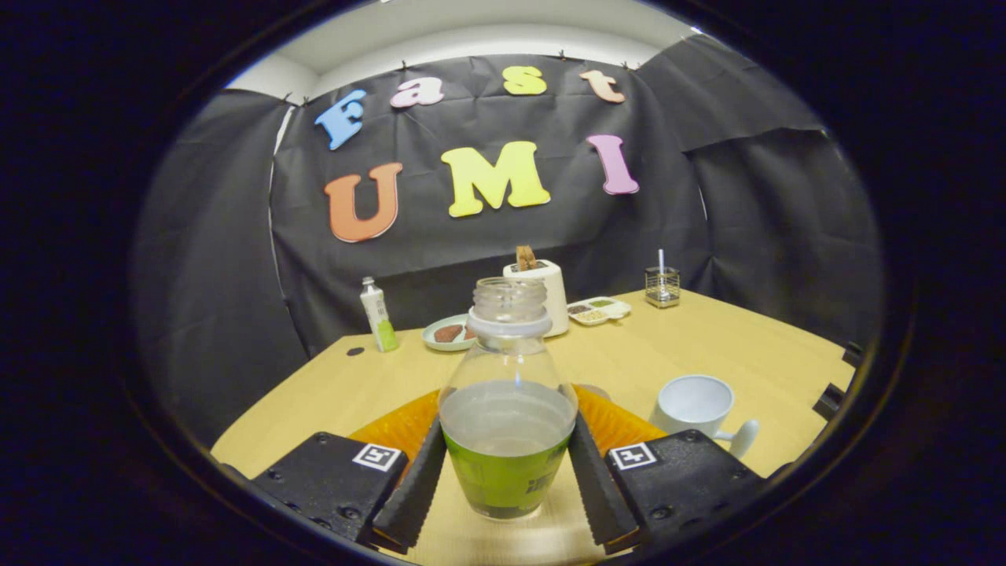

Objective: Take the bottle from table, then pour the juice into the cup, finally place the bottle on the coaster

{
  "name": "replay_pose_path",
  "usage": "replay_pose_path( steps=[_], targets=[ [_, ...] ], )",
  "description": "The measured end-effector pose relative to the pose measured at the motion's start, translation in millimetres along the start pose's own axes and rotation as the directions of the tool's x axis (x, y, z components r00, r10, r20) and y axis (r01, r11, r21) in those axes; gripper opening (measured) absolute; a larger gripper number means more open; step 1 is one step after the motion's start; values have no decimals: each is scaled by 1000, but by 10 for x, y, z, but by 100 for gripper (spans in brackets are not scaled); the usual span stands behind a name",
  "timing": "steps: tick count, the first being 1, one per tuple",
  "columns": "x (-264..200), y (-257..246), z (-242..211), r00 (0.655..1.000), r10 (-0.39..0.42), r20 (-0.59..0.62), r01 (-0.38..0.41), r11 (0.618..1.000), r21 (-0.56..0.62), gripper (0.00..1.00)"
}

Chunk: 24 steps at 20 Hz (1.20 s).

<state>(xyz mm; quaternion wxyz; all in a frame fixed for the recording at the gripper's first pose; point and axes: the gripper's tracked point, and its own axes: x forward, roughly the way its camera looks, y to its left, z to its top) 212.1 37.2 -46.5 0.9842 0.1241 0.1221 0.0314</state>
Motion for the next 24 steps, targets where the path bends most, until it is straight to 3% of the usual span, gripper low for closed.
replay_pose_path(
  steps=[3, 6, 11, 13, 17, 24],
  targets=[
    [-99, -104, 106, 999, 30, 16, -31, 992, 122, 82],
    [-170, -165, 205, 995, 89, 52, -101, 953, 287, 82],
    [-159, -246, 127, 994, 111, 10, -106, 906, 410, 81],
    [-127, -244, 84, 991, 135, -11, -112, 865, 489, 81],
    [-110, -197, 112, 981, 193, 5, -151, 747, 648, 81],
    [3, -186, 62, 965, 264, -14, -152, 599, 787, 80]
  ],
)
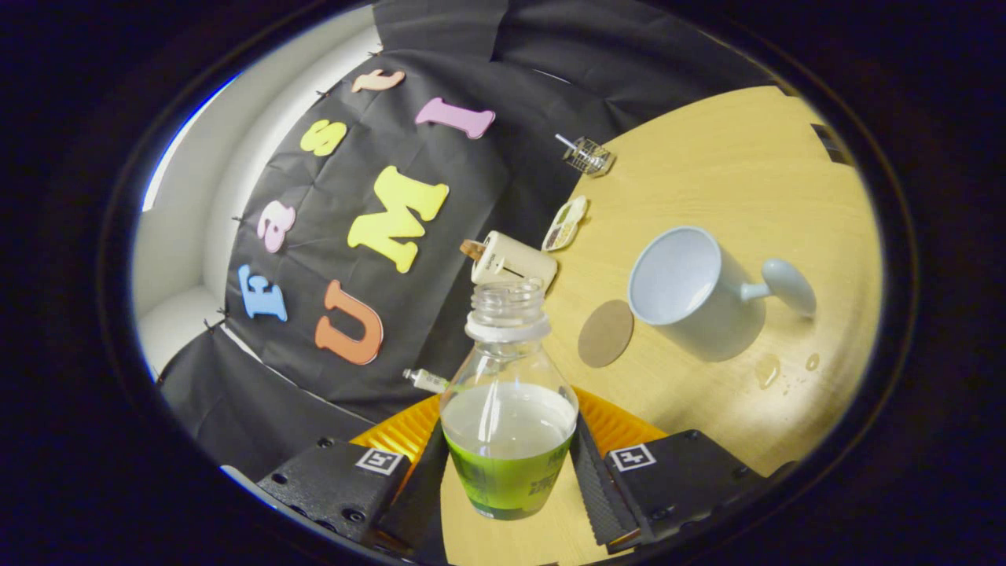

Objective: Take the bottle from table, then pour the juice into the cup, finally place the bottle on the coaster

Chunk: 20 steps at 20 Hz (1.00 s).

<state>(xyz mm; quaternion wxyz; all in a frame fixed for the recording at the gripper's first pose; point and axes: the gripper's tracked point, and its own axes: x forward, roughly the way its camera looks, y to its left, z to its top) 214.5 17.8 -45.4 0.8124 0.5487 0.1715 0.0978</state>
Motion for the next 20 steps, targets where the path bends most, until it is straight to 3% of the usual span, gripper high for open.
replay_pose_path(
  steps=[4, 8, 20],
  targets=[
    [56, 8, 83, 999, 49, -13, -47, 992, 116, 80],
    [134, -4, 134, 998, 45, -33, -37, 978, 207, 80],
    [234, 203, 449, 988, 152, -10, -131, 877, 462, 80]
  ],
)
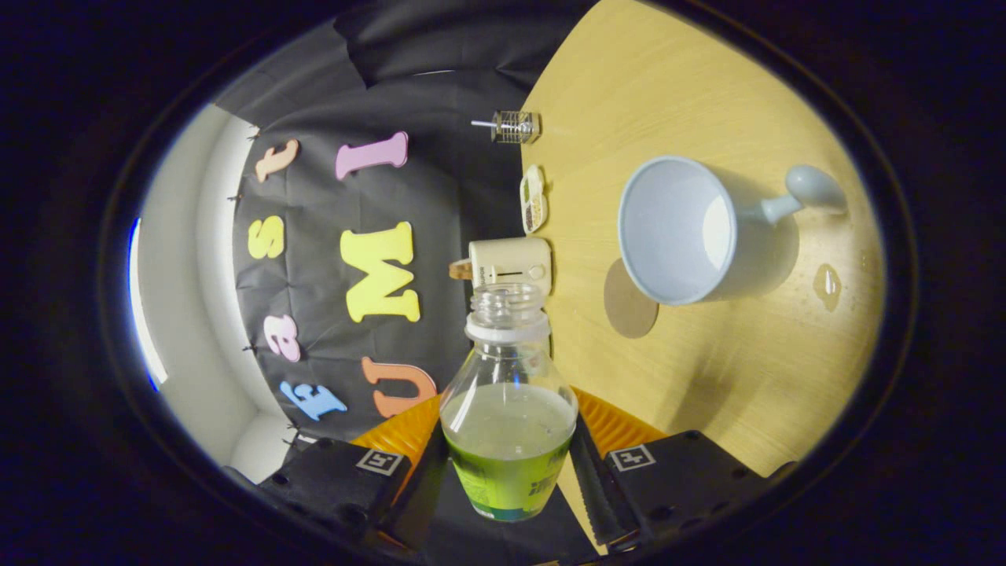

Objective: Take the bottle from table, then pour the juice into the cup, finally place the bottle on the coaster

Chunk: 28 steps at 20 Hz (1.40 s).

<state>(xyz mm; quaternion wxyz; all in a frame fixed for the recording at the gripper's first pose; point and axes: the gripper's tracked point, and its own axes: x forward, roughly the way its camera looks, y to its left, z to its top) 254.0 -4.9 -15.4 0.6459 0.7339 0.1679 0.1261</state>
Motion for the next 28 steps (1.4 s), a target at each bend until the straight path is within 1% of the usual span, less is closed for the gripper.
replay_pose_path(
  steps=[2, 11, 16, 20, 22, 24, 28],
  targets=[
    [44, 35, 22, 1000, 9, -7, -9, 1000, 30, 80],
    [108, -22, 66, 1000, 2, -29, 3, 985, 174, 80],
    [53, 51, 75, 999, 33, -32, -25, 975, 219, 80],
    [-3, 193, 92, 997, 75, -24, -65, 956, 288, 80],
    [-12, 209, 64, 997, 78, -30, -65, 949, 307, 80],
    [22, 198, 29, 997, 64, -46, -47, 951, 306, 80],
    [-18, 287, 68, 995, 97, -38, -78, 939, 336, 80]
  ],
)
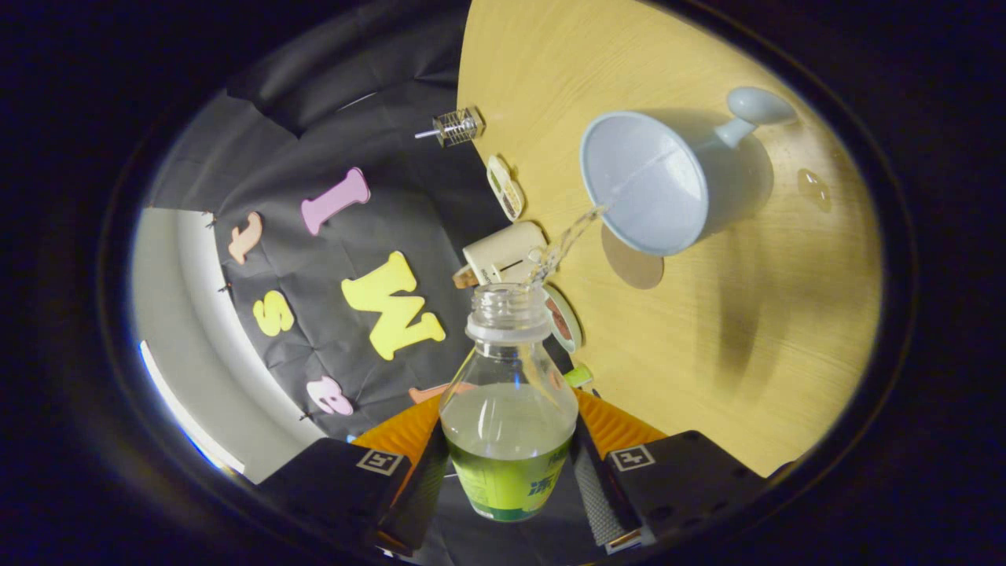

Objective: Take the bottle from table, then pour the juice into the cup, finally place the bottle on the coaster

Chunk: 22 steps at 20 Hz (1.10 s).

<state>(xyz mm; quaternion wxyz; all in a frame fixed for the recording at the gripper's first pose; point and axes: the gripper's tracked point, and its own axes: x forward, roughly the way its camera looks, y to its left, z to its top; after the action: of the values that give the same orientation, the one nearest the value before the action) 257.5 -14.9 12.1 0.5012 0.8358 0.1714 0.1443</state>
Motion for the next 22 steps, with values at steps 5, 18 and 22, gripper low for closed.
replay_pose_path(
  steps=[5, 18, 22],
  targets=[
    [-18, 36, 10, 1000, 18, 1, -18, 1000, 19, 80],
    [-33, 170, 62, 995, 99, 18, -100, 985, 141, 80],
    [-27, 154, 84, 994, 105, 28, -108, 977, 186, 80]
  ],
)
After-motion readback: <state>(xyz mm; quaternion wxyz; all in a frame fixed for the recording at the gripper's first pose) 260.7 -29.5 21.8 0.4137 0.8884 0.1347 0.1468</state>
